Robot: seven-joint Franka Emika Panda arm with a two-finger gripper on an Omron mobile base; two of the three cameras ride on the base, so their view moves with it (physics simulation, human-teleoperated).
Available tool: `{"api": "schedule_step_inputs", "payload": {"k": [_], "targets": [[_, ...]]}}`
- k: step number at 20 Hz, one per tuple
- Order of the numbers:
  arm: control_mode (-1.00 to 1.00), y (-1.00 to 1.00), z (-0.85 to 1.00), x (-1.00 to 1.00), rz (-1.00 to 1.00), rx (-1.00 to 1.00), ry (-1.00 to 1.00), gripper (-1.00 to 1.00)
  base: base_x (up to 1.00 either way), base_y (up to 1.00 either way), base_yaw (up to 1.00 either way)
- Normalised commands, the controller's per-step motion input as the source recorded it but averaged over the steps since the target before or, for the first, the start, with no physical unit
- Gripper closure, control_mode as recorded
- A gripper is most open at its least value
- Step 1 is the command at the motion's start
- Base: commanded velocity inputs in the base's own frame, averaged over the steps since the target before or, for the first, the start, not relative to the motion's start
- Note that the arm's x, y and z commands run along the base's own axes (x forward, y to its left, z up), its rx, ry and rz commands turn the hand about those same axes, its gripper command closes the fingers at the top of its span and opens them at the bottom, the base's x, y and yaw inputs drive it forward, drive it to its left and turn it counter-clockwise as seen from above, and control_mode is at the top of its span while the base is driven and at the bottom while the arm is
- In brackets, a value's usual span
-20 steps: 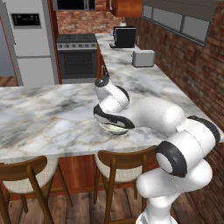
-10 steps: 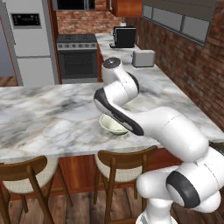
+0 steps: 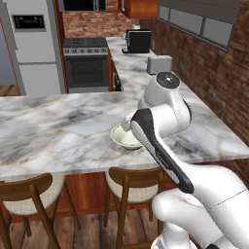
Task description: Pick up the bowls from the cabinet and place each bowl in front of a stool on the dining counter.
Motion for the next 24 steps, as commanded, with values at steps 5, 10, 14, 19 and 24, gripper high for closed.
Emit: {"api": "schedule_step_inputs", "payload": {"k": [5, 10, 14, 19, 24], "targets": [[-1.0, -0.36, 0.23, -0.96, 0.0, 0.25, -0.1, -1.0, 0.0, 0.0, 0.0], [-1.0, -0.48, 0.47, -0.53, 0.0, 0.1, 0.0, -1.0, 0.0, 0.0, 0.0], [-1.0, -0.01, 0.17, -0.1, 0.0, 0.0, 0.0, -1.0, 0.0, 0.0, 0.0], [-1.0, 0.0, 0.0, 0.0, 0.0, 0.0, 0.0, -1.0, 0.0, 0.0, 0.0], [1.0, 0.0, 0.0, 0.0, 0.0, 0.0, 0.0, -1.0, -0.17, 0.05, 0.0]]}}
